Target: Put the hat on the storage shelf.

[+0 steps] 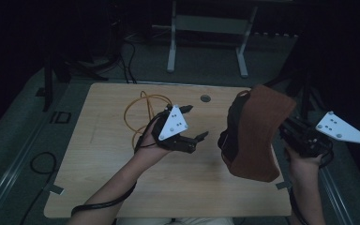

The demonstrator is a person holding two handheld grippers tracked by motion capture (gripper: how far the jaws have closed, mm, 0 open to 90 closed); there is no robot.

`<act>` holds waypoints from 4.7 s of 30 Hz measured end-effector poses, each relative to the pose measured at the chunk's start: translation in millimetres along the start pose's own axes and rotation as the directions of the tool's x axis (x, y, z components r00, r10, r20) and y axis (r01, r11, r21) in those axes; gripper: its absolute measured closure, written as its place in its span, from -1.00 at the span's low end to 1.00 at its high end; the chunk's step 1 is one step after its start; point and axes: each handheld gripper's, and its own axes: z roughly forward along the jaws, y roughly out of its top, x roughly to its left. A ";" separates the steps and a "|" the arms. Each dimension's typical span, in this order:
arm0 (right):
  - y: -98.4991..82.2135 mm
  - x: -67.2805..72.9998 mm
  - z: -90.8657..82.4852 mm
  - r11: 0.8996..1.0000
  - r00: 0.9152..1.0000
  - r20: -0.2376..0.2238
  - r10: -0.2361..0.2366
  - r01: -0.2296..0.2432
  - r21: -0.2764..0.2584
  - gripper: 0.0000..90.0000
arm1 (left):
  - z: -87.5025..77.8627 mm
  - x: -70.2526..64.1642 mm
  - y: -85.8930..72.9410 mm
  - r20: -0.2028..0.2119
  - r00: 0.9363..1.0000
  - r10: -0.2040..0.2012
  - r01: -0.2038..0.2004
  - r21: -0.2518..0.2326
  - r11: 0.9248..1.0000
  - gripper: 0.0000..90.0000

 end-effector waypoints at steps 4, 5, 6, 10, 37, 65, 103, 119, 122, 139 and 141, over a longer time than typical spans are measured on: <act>10.4 -2.1 7.7 1.000 1.000 0.006 -0.004 0.005 -0.014 0.96 | -25.0 2.1 -4.3 -0.055 0.999 -0.002 0.004 0.041 0.999 -0.82; 12.3 -2.8 10.3 1.000 1.000 0.004 -0.006 0.006 -0.018 0.96 | -31.7 2.4 -6.0 -0.049 0.999 0.000 0.003 0.044 0.999 -0.82; 14.1 -3.4 13.2 1.000 1.000 0.004 -0.005 0.005 -0.020 0.96 | -38.3 2.4 -8.0 -0.066 0.998 0.000 0.003 0.053 0.999 -0.84; 20.2 -3.6 28.0 1.000 1.000 -0.004 -0.011 0.011 -0.015 0.96 | -66.7 4.8 -23.8 -0.119 0.993 0.008 0.003 0.093 0.996 -0.86; 34.5 52.1 203.5 0.985 0.980 -0.193 -0.048 0.079 0.153 0.96 | -150.9 8.5 -209.5 -0.416 0.890 -0.186 0.305 0.241 0.921 -0.90; -9.5 123.0 340.5 0.880 0.927 -0.373 -0.043 0.212 0.425 0.95 | -158.0 17.0 -239.1 -0.415 0.871 -0.265 0.382 0.231 0.895 -0.90; -7.2 169.3 356.4 0.832 0.903 -0.429 0.027 0.218 0.509 -0.29 | -160.3 16.1 -251.7 -0.411 0.852 -0.324 0.439 0.225 0.870 -0.90; -12.2 129.5 309.4 0.883 0.877 -0.466 0.118 0.123 0.453 -0.68 | -157.0 13.7 -253.3 -0.416 0.854 -0.312 0.434 0.240 0.868 -0.90; -16.1 123.0 298.8 0.894 0.879 -0.465 0.105 0.121 0.431 -0.69 | -156.9 13.3 -253.5 -0.418 0.854 -0.310 0.432 0.235 0.871 -0.90; -35.2 81.8 234.3 0.903 0.928 -0.371 0.041 0.124 0.411 -0.69 | -154.4 10.8 -253.3 -0.409 0.862 -0.298 0.419 0.247 0.874 -0.90; -38.7 76.5 226.2 0.903 0.933 -0.358 0.038 0.121 0.412 -0.69 | -155.0 10.7 -253.0 -0.411 0.863 -0.296 0.418 0.249 0.874 -0.90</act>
